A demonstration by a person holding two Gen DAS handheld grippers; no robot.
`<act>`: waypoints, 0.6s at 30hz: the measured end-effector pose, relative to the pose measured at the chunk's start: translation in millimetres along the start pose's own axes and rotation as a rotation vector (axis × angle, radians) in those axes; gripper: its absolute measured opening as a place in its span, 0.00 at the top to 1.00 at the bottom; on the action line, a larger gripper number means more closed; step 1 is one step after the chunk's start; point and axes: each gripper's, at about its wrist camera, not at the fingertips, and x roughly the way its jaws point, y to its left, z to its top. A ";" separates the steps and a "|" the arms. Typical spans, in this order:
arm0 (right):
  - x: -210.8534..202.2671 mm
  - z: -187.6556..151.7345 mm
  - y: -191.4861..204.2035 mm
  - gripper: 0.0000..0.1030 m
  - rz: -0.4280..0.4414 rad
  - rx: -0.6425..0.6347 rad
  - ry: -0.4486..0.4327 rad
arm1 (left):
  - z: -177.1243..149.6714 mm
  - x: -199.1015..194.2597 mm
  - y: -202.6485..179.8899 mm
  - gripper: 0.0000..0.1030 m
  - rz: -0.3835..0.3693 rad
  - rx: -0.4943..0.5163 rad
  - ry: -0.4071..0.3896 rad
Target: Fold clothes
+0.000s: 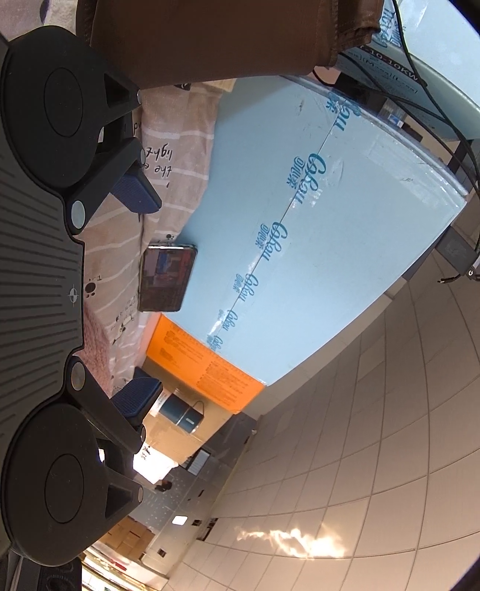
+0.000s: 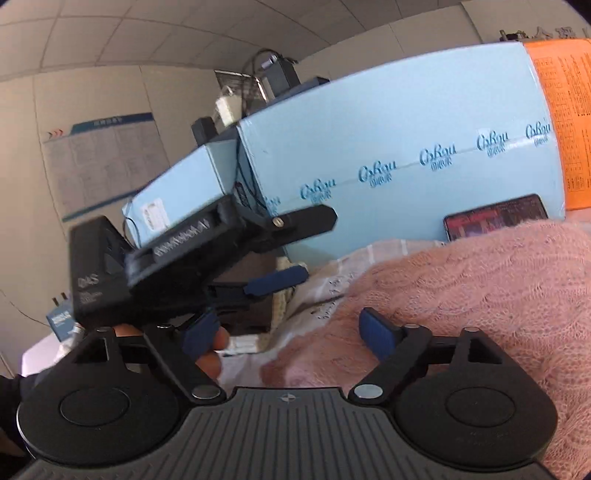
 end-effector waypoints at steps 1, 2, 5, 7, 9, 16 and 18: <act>-13.0 4.1 3.1 0.14 0.028 -0.005 -0.033 | 0.6 -3.1 -0.8 0.06 0.005 -0.009 0.000; -27.8 7.7 3.8 0.11 0.025 -0.022 -0.073 | 0.6 -6.6 -2.6 0.06 0.006 -0.011 0.002; -66.6 8.7 -5.0 0.05 -0.060 -0.047 -0.177 | -4.5 -14.1 -13.1 0.07 -0.014 0.013 0.038; -75.5 4.9 -25.3 0.04 -0.130 0.039 -0.200 | -14.5 -13.3 -27.7 0.10 -0.047 0.073 0.109; -84.4 1.2 -45.7 0.04 -0.199 0.124 -0.222 | -27.1 -11.1 -46.7 0.29 -0.051 0.180 0.177; -77.0 -4.2 -80.8 0.04 -0.384 0.283 -0.205 | -58.4 2.9 -57.2 0.38 0.140 0.296 0.288; -78.0 -7.0 -83.8 0.04 -0.399 0.299 -0.191 | -57.7 2.3 -54.6 0.39 0.118 0.269 0.290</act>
